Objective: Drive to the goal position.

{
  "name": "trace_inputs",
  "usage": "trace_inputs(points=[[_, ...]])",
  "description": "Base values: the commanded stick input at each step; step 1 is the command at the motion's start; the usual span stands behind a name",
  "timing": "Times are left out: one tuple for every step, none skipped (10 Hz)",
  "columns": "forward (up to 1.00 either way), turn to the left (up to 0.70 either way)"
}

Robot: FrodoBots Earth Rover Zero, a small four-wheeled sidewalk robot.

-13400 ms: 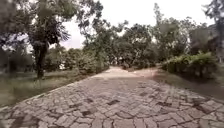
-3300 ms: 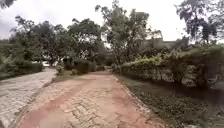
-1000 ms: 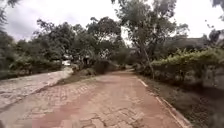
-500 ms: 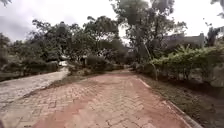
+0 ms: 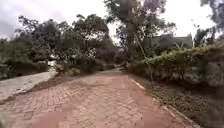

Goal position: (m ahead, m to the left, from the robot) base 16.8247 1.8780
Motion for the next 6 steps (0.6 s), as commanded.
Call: trace_inputs(points=[[0.7,0.0],[0.7,0.0],[0.7,0.0],[0.7,0.0],[0.7,0.0],[0.7,0.0]])
